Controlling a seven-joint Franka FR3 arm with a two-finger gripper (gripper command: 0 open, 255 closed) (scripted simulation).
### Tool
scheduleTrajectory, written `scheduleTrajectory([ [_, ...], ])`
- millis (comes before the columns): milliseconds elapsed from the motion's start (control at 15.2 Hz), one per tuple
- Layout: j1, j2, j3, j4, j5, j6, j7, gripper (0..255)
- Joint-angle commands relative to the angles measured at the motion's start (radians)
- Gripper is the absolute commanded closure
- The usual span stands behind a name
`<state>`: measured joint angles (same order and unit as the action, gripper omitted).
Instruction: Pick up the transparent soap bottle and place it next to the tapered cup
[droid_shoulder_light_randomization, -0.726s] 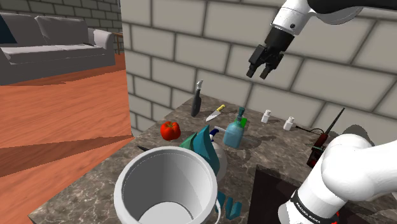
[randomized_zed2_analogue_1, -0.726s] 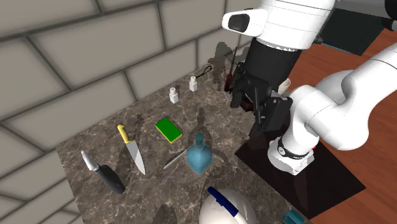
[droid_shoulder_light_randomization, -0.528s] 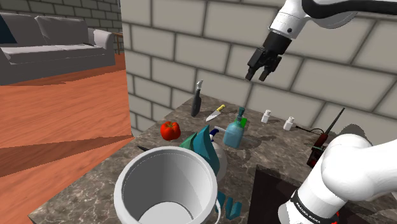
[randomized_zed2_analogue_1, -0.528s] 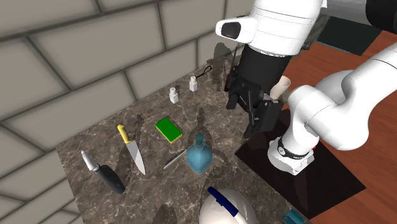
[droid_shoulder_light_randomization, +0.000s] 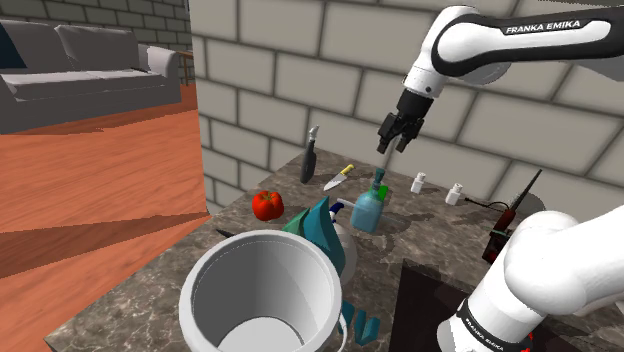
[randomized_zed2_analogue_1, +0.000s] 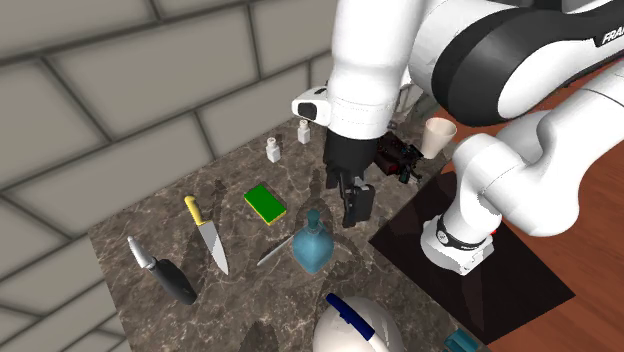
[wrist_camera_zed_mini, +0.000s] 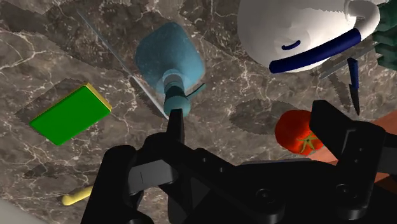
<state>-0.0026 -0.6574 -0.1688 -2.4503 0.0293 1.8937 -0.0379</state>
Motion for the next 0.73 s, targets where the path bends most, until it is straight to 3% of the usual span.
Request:
scheduleTrajectory([
  [0, -0.002, 0.051, -0.022, -0.010, -0.007, 0.040, -0.028, 0],
  [330, -0.010, 0.182, -0.079, -0.032, -0.021, 0.139, -0.103, 0],
  [660, -0.006, 0.208, -0.082, -0.081, -0.015, 0.213, -0.108, 0],
])
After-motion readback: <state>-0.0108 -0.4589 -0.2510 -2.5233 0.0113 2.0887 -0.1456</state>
